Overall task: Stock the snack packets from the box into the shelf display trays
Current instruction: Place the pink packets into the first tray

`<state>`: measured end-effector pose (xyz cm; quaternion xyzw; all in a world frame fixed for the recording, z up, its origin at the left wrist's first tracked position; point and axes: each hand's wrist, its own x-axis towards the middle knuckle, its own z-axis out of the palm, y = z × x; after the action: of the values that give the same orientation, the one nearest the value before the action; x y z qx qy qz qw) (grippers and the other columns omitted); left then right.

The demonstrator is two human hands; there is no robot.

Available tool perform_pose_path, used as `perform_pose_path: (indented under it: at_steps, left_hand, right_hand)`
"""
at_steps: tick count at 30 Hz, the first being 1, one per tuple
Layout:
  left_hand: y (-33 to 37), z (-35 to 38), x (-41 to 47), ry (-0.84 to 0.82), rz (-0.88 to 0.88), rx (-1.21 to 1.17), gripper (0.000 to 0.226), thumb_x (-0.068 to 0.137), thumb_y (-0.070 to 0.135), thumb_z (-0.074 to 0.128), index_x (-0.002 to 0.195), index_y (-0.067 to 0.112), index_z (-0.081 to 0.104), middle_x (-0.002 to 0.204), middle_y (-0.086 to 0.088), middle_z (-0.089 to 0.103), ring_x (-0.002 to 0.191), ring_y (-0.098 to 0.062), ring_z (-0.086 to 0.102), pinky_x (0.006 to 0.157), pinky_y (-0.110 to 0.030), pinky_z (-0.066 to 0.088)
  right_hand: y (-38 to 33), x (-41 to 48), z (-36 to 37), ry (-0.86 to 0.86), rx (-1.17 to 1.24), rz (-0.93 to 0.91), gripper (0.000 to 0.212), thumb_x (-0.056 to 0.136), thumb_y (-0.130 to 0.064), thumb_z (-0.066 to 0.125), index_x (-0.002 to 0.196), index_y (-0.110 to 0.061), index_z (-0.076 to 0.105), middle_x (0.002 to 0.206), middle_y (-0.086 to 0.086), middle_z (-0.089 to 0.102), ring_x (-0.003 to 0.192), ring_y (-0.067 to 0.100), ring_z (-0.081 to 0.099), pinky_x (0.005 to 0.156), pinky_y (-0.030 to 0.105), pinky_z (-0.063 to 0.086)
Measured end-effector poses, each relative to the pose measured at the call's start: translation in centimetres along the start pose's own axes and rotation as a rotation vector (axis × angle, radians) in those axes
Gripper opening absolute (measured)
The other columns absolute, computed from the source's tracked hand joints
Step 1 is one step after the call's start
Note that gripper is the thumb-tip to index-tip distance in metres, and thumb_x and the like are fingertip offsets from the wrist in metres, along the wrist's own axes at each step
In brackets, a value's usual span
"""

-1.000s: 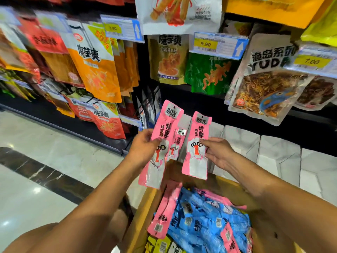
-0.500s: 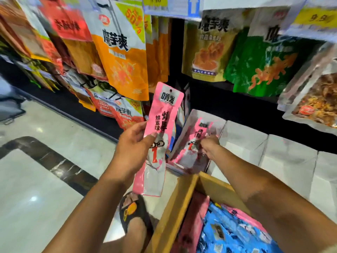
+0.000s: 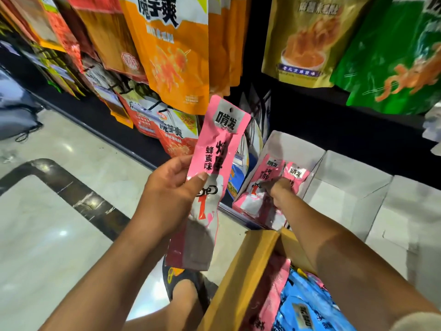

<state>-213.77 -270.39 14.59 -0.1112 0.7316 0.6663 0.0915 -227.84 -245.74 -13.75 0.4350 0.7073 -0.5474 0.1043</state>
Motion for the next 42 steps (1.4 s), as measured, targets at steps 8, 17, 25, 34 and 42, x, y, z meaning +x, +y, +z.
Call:
perform_pose_path:
  at_steps: [8,17,25,34,42]
  left_hand:
    - [-0.4,1.0,0.0,0.04,-0.004,0.036,0.021,0.098,0.008,0.064,0.112,0.023,0.068,0.106,0.002,0.079,0.098,-0.023,0.076,0.09,-0.046,0.06]
    - [-0.2,3.7,-1.6,0.002,0.044,0.052,0.026,0.1,0.004,0.062,0.124,0.013,0.066,0.111,0.001,0.078,0.104,-0.02,0.074,0.097,-0.043,0.057]
    - [-0.6,10.4,-1.8,-0.088,0.177,0.122,0.025,0.098,0.003,0.063,0.12,0.014,0.068,0.111,0.001,0.076,0.104,-0.015,0.072,0.096,-0.039,0.057]
    - [-2.0,16.1,3.4,-0.212,0.255,0.249,0.021,0.098,-0.005,0.061,0.115,0.007,0.065,0.111,-0.012,0.073,0.097,-0.019,0.068,0.086,-0.031,0.055]
    - [-6.7,20.4,11.4,-0.159,0.173,0.394,0.015,0.101,0.008,0.062,0.11,0.019,0.056,0.095,-0.001,0.067,0.073,-0.004,0.058,0.06,-0.017,0.051]
  right_hand:
    - [-0.3,-4.2,-3.6,-0.264,-0.298,-0.189,0.026,0.08,-0.028,0.083,0.097,-0.018,0.068,0.092,0.005,0.072,0.086,0.026,0.069,0.076,0.037,0.058]
    - [2.9,-11.1,-15.3,-0.189,-0.445,-0.49,0.035,0.092,-0.025,0.071,0.125,-0.016,0.064,0.129,0.003,0.063,0.114,0.021,0.061,0.096,0.031,0.049]
    - [10.6,-12.7,-25.8,-0.005,-1.03,-0.474,0.073,0.094,-0.075,0.027,0.154,-0.034,0.031,0.166,-0.004,0.018,0.153,0.021,0.016,0.124,0.044,0.015]
    - [12.9,-13.5,-26.6,0.055,-1.029,-0.598,0.078,0.091,-0.079,0.011,0.153,-0.038,0.031,0.166,-0.009,0.019,0.152,0.015,0.013,0.124,0.046,0.01]
    - [13.0,-13.4,-26.7,-0.02,-1.078,-0.632,0.101,0.073,-0.093,-0.004,0.158,-0.04,0.01,0.168,-0.006,-0.005,0.155,0.018,-0.006,0.124,0.051,-0.002]
